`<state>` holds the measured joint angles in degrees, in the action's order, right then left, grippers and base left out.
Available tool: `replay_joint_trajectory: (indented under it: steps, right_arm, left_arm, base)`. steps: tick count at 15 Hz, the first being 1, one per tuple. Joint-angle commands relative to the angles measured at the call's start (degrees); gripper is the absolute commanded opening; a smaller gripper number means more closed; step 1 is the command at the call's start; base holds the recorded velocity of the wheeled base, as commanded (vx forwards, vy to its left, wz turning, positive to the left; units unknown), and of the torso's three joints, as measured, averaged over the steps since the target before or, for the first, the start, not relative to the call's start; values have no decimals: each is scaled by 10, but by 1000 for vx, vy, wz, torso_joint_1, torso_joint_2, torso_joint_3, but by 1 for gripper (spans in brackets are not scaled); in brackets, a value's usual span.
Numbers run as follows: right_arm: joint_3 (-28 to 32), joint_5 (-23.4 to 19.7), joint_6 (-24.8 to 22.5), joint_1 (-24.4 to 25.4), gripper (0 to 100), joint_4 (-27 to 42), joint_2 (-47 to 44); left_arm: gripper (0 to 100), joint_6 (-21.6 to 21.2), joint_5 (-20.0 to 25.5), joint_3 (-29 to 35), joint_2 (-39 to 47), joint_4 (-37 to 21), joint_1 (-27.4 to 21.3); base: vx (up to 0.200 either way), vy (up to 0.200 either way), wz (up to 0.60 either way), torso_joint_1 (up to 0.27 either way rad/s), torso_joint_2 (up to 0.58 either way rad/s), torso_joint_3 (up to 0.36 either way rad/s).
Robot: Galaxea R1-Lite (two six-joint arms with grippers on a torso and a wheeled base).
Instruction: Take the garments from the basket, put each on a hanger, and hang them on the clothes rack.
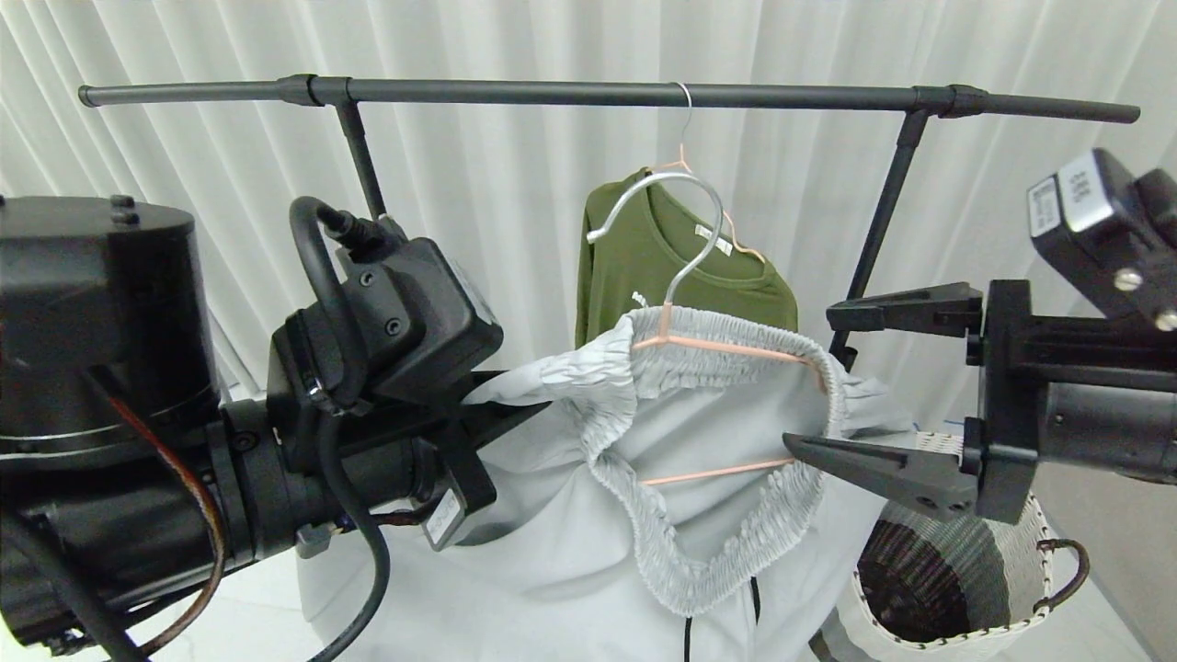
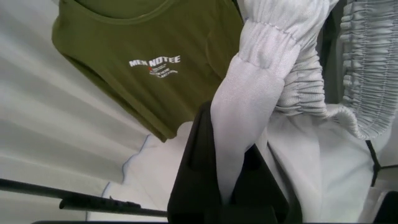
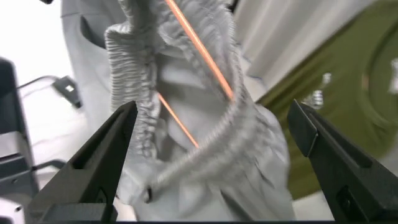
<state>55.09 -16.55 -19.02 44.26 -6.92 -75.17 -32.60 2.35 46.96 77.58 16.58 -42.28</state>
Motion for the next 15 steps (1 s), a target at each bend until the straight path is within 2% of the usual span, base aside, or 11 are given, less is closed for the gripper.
replay_joint_trajectory:
  steps: [1, 4, 6, 9, 12, 13, 15]
  right_arm:
    - [55, -18, -2, 5, 100, 34, -56]
    - [111, -36, -25, 4, 100, 99, -84]
    - [136, -37, -30, 5, 100, 111, -100]
    - [147, -40, -31, 5, 100, 112, -111]
    - [147, -45, -30, 5, 100, 113, -110]
    - [147, -45, -31, 5, 0, 113, -109]
    - [146, -45, -31, 4, 0, 113, -109]
  left_arm:
    - [0, 0, 0, 7, 2, 0, 0]
    - [0, 0, 3, 20, 5, 0, -1]
    - [0, 0, 12, 23, 5, 1, -1]
    - [0, -24, 20, 25, 2, 1, -1]
    - [0, -26, 33, 38, 5, 1, 2]
    - [0, -26, 33, 39, 6, 1, 3]
    - [0, -26, 33, 39, 4, 1, 3]
  base:
    - [0, 0, 0, 0, 0, 0]
    - [0, 0, 0, 0, 0, 0]
    - [0, 0, 0, 0, 0, 0]
    - [0, 0, 0, 0, 0, 0]
    - [0, 0, 0, 0, 0, 0]
    - [0, 0, 0, 0, 0, 0]
    - [0, 0, 0, 0, 0, 0]
